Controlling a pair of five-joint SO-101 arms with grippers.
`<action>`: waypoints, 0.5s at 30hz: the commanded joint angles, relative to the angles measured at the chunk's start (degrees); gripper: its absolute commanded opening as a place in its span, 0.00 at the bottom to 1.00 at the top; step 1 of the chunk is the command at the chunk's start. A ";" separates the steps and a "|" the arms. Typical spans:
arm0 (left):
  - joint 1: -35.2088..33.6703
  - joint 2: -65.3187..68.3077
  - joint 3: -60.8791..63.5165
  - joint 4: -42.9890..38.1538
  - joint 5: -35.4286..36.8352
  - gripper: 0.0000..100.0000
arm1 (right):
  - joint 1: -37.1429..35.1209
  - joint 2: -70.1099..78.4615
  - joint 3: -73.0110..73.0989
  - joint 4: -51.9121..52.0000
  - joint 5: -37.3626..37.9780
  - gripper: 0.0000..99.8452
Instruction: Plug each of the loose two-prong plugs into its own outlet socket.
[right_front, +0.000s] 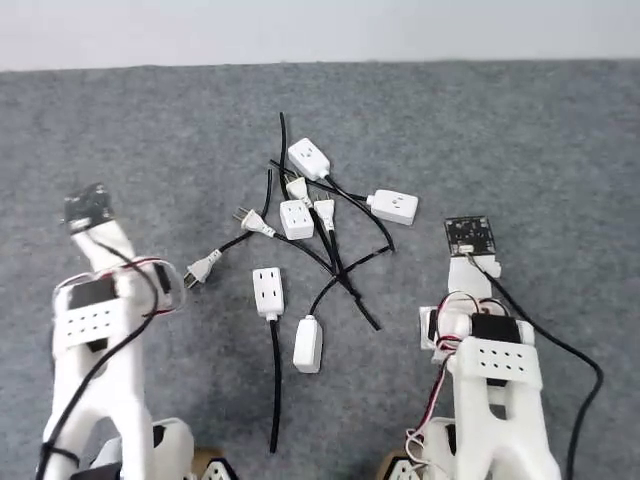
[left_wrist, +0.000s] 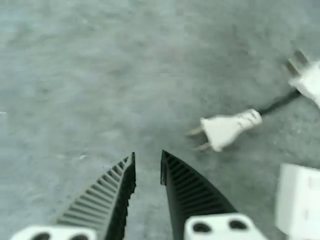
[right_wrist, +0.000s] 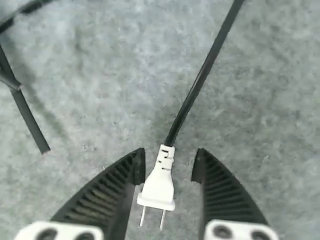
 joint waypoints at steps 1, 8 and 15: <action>-5.89 -1.49 0.04 -1.23 -1.49 0.08 | 1.01 -1.63 -1.32 -1.19 -2.29 0.09; -11.96 1.67 1.19 -3.43 -10.11 0.08 | 3.82 -1.63 -2.81 -0.92 -2.73 0.01; -12.57 6.77 0.04 -7.74 -10.29 0.08 | 3.47 -0.92 -2.55 0.75 -5.45 0.01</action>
